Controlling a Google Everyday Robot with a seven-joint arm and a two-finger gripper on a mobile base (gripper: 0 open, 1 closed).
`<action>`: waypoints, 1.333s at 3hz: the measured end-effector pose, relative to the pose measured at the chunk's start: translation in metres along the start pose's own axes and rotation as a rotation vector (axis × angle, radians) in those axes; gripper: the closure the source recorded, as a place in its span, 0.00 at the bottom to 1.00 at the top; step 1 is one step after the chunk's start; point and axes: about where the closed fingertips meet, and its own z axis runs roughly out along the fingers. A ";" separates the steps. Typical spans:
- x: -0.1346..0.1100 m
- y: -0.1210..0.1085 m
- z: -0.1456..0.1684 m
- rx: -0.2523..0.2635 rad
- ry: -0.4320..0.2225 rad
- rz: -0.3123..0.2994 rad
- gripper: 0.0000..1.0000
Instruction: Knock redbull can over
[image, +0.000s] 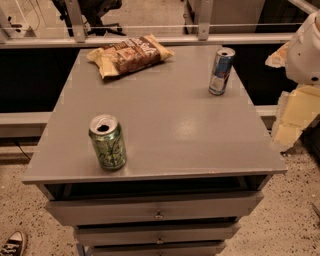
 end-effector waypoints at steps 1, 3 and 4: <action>0.000 -0.001 -0.003 0.014 -0.015 0.001 0.00; 0.023 -0.048 0.025 0.111 -0.185 0.110 0.00; 0.027 -0.080 0.047 0.164 -0.258 0.156 0.00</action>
Offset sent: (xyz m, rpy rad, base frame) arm 0.0248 -0.0301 -0.0111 0.1692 -0.0981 -0.0686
